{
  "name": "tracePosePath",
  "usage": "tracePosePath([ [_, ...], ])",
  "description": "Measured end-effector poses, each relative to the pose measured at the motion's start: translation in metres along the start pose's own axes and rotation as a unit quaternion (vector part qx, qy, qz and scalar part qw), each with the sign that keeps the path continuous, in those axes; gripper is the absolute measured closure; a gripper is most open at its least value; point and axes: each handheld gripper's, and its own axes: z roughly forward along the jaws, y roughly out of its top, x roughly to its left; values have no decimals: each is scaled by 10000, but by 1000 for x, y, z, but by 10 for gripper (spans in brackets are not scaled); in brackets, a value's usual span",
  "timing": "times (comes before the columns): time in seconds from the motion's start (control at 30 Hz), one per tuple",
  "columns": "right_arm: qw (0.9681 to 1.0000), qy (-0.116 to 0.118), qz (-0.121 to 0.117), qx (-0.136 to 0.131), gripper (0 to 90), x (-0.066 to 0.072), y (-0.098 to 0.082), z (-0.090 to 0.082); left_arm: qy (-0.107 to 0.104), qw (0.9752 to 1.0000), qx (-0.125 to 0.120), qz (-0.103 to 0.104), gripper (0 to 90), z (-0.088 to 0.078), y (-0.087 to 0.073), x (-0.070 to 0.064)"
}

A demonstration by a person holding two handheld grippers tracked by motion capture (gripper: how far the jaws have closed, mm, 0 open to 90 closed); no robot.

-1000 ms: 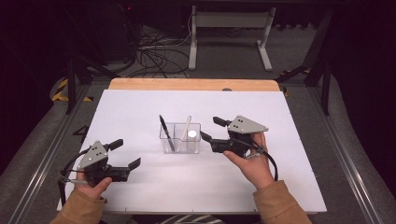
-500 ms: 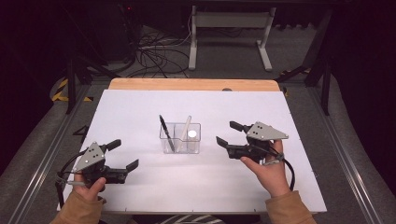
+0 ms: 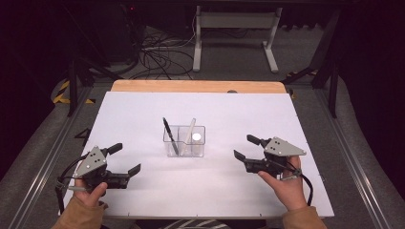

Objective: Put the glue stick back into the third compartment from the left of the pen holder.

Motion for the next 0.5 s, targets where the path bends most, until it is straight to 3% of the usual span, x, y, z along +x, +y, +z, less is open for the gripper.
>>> tracePosePath([
  [0.33, 9994, -45, 123, 310, 277, -6, -27, -12, -15, 10000, 26, 31, 37, 1, -3, -2],
  [0.5, 9988, -135, 331, 340, 277, -8, -37, -18, -9, 10000, 70, 53, 36, 1, -8, -5],
])
